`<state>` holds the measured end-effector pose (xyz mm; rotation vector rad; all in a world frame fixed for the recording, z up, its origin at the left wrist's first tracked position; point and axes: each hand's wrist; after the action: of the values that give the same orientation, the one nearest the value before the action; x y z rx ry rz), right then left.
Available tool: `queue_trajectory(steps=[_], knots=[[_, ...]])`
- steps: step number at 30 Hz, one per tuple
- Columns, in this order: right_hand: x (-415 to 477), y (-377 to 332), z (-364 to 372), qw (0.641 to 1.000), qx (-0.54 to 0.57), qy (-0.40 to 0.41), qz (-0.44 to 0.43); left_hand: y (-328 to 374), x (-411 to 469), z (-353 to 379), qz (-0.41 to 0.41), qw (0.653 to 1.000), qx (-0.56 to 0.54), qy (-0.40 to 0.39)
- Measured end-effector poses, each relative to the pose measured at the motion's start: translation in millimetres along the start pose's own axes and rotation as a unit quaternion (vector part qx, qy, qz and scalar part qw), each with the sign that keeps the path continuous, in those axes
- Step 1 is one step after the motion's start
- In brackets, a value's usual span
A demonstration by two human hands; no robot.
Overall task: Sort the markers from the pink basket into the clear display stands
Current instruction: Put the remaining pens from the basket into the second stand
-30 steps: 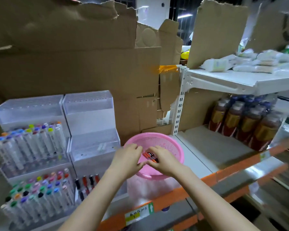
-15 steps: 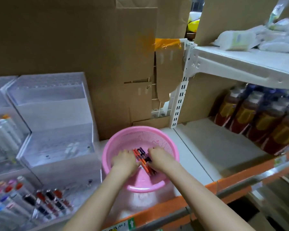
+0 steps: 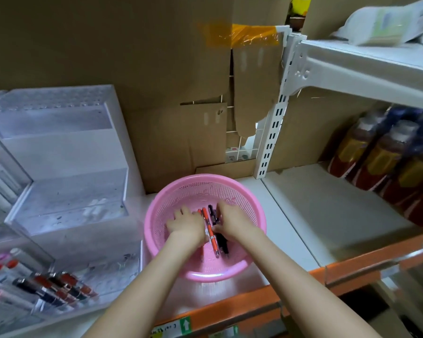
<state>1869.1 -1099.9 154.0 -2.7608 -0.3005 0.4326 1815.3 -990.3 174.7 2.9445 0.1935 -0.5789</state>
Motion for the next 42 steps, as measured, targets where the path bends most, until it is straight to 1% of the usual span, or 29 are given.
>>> queue_trajectory(steps=[5, 9, 12, 15, 17, 20, 24, 27, 29, 33, 37, 42], knots=[[-5, -3, 0, 1.000, -0.016, 0.009, 0.007, 1, 2, 9, 0.035, 0.996, -0.081, 0.021], [-7, -4, -1, 0.999, -0.029, 0.016, 0.032, -3, 1, 11, 0.034, 0.991, -0.099, 0.082], [-6, -3, -2, 0.999, 0.001, 0.008, 0.050, -4, 0, 8, 0.048, 0.988, -0.099, 0.107], [-5, -3, -5, 0.997, 0.038, -0.019, 0.061, -4, -3, 4, 0.053, 0.983, -0.129, 0.120], [-8, -3, -6, 0.996, 0.069, -0.032, 0.055, -5, -4, 4, 0.056, 0.979, -0.145, 0.130], [-10, -3, -6, 0.993, 0.114, -0.026, 0.023, -7, -4, 4, 0.064, 0.970, -0.183, 0.148], [-8, -5, -11, 0.985, 0.170, -0.029, -0.012, -9, -9, -1, 0.096, 0.942, -0.255, 0.197], [-11, -9, -18, 0.972, 0.233, -0.022, -0.038, -10, -18, -9, 0.140, 0.920, -0.277, 0.239], [-15, -14, -20, 0.960, 0.275, -0.017, -0.054, -11, -26, -15, 0.152, 0.904, -0.293, 0.270], [-31, -31, -31, 0.932, 0.350, -0.011, -0.092, -13, -45, -31, 0.186, 0.856, -0.343, 0.339], [-56, -51, -50, 0.902, 0.410, 0.025, -0.133, -23, -72, -52, 0.230, 0.823, -0.301, 0.423], [-87, -81, -61, 0.872, 0.451, 0.028, -0.188, -46, -113, -65, 0.256, 0.796, -0.267, 0.479]])
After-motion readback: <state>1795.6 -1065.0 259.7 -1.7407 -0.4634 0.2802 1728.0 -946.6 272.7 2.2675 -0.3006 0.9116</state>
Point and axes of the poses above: each hand's wrist, its own x-axis towards the middle knuckle, its own z-axis out of the palm, y = z × x, and after that the axes turned 14 degrees about z, right-handed
